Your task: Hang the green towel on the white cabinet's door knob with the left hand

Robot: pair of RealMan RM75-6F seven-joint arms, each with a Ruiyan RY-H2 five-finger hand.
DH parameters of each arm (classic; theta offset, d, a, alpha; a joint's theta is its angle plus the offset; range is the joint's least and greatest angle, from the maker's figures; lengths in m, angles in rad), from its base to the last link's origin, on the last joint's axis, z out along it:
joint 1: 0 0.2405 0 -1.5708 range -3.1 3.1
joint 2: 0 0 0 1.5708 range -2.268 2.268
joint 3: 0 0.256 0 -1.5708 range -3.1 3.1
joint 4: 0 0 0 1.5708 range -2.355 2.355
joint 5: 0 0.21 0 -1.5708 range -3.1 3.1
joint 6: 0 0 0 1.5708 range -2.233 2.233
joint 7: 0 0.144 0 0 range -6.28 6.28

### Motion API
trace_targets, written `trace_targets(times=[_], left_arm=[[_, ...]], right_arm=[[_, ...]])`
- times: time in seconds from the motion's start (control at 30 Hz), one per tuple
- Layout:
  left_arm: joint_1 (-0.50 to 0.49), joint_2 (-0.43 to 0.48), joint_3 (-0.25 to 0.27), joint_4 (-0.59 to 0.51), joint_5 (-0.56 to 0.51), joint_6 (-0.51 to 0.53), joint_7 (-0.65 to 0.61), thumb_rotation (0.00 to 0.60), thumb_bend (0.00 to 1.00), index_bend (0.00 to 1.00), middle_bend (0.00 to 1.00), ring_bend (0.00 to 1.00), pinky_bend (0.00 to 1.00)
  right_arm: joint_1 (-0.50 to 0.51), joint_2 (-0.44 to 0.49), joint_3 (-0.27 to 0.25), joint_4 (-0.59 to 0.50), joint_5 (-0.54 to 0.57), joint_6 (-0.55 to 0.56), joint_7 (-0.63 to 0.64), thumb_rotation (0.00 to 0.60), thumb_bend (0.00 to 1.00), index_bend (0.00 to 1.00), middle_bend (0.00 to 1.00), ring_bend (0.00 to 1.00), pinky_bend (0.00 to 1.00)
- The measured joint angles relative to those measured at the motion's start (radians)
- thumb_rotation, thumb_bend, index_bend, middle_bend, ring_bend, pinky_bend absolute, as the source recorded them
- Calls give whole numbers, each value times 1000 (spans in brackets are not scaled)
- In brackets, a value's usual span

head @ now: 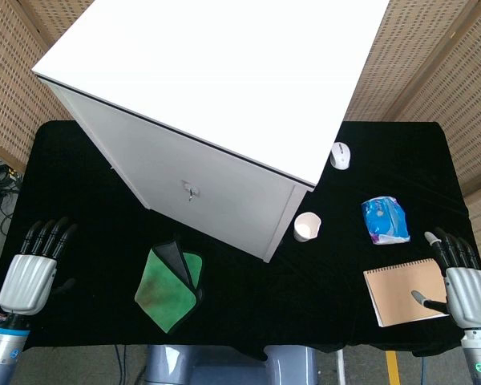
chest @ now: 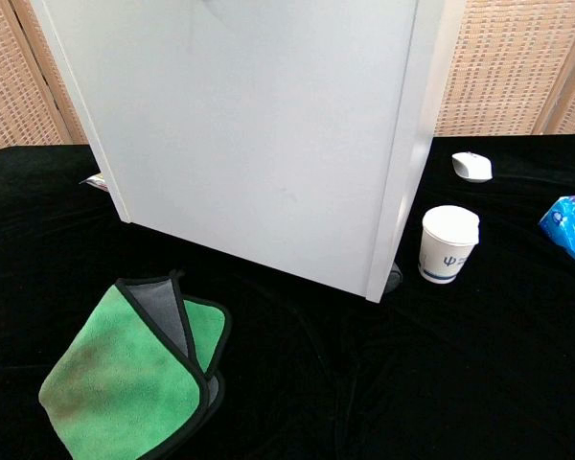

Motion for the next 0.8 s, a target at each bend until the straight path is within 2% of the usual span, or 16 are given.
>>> trace_targets(times=[0.7,0.77,0.8], left_arm=[[-12,-14,9,2,23,-61,12,600,0,24,0,0,0],[-18,-22,12,5,23,-81,20,600,0,22,37,7,0],[-20,-27,13,7,23,-89,25,600,2,20,104,45,27]], right_arm=[[0,4,3,-4,12,-5,3,600,66,0,0,0,0],[-2,6,3,-7,11,-1,6,600,66,0,0,0,0],[-3,7,3,-8,9,2,6,600,66,0,0,0,0]])
